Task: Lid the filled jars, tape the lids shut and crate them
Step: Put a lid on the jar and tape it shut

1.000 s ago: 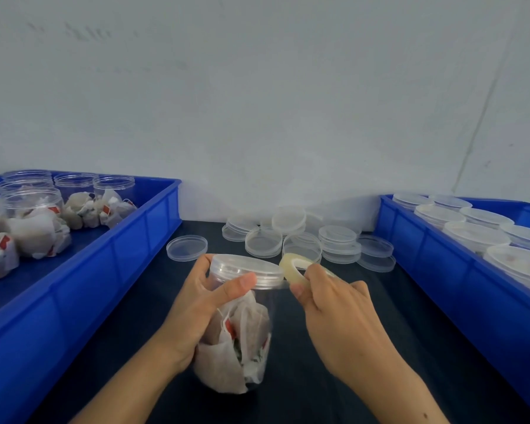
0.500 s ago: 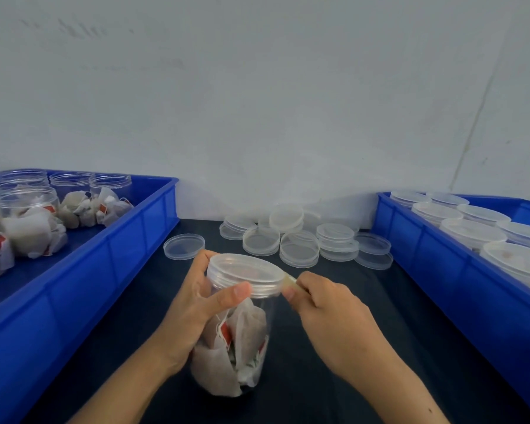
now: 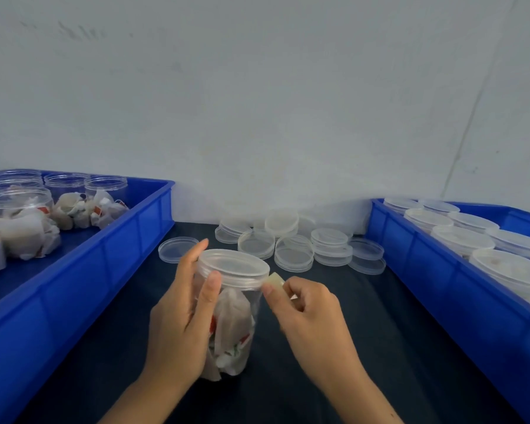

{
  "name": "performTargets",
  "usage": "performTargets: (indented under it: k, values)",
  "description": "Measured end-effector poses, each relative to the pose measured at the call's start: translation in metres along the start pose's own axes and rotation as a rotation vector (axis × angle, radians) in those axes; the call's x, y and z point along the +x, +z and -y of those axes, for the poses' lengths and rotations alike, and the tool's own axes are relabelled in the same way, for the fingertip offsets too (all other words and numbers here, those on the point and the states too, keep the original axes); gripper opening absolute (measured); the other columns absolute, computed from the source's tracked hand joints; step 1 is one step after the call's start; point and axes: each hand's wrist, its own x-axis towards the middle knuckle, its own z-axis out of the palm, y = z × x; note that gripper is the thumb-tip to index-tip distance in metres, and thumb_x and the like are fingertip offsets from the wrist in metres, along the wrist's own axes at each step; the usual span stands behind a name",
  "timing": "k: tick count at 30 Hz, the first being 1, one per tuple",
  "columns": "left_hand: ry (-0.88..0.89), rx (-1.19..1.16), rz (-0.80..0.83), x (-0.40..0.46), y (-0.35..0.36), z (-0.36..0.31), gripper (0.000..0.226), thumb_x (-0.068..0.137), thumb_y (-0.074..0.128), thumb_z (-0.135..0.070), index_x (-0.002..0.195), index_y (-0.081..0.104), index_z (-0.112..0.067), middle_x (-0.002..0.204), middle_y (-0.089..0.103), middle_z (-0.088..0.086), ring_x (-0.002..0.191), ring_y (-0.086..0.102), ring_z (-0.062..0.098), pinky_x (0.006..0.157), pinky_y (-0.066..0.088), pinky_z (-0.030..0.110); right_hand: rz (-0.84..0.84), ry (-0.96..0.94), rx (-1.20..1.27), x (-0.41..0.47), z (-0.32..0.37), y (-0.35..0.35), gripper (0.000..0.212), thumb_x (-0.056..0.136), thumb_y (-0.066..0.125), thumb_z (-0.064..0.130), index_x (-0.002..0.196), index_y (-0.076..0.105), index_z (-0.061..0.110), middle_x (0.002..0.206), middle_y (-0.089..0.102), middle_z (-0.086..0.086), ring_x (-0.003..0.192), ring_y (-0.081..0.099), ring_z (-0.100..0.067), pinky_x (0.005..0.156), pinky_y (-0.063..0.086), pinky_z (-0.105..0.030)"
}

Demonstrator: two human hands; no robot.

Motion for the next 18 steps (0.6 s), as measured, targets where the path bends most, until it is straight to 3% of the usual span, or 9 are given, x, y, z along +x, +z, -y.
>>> performTargets:
  k: [3,6,12,16,18]
  values:
    - [-0.083,-0.017,0.052,-0.002,0.004,-0.003,0.094,0.06,0.038,-0.092,0.144,0.022,-0.053,0.131,0.052,-0.025,0.116,0.055,-0.001,0.097,0.045,0.027,-0.006,-0.006,0.013,-0.003,0.001,0.005,0.048,0.09,0.056,0.049,0.061,0.037,0.015,0.051,0.032,0.006,0.049,0.025,-0.009,0.048,0.025,-0.027]
    - [-0.103,0.059,0.025,-0.002,0.006,-0.007,0.118,0.038,0.056,-0.095,0.14,0.033,-0.041,0.126,0.054,-0.022,0.117,0.054,0.006,0.098,0.048,0.038,-0.012,-0.032,0.008,-0.005,0.001,0.007,0.047,0.09,0.056,0.045,0.058,0.033,0.018,0.048,0.031,0.007,0.047,0.024,-0.009,0.047,0.024,-0.027]
    - [-0.108,-0.064,-0.023,0.006,0.003,-0.001,0.099,0.038,0.074,-0.079,0.125,0.043,-0.042,0.108,0.054,-0.04,0.103,0.05,-0.019,0.079,0.04,0.015,0.069,-0.154,-0.148,-0.006,0.001,0.003,0.044,0.09,0.05,0.051,0.066,0.038,0.016,0.057,0.036,0.005,0.052,0.028,-0.009,0.049,0.027,-0.028]
    - [-0.082,-0.078,-0.036,0.01,0.001,0.0,0.096,0.037,0.077,-0.074,0.118,0.045,-0.034,0.106,0.053,-0.038,0.101,0.053,-0.015,0.076,0.043,0.015,0.209,-0.095,-0.095,-0.003,0.004,-0.003,0.047,0.092,0.05,0.054,0.074,0.039,0.012,0.065,0.041,0.0,0.058,0.034,-0.014,0.054,0.032,-0.035]
    - [-0.074,-0.083,-0.037,0.012,-0.001,-0.001,0.096,0.035,0.078,-0.073,0.115,0.045,-0.033,0.106,0.054,-0.035,0.1,0.055,-0.012,0.076,0.045,0.016,0.243,-0.116,-0.181,-0.001,0.004,-0.011,0.045,0.092,0.047,0.056,0.079,0.042,0.013,0.065,0.043,0.003,0.057,0.036,-0.013,0.054,0.033,-0.032]
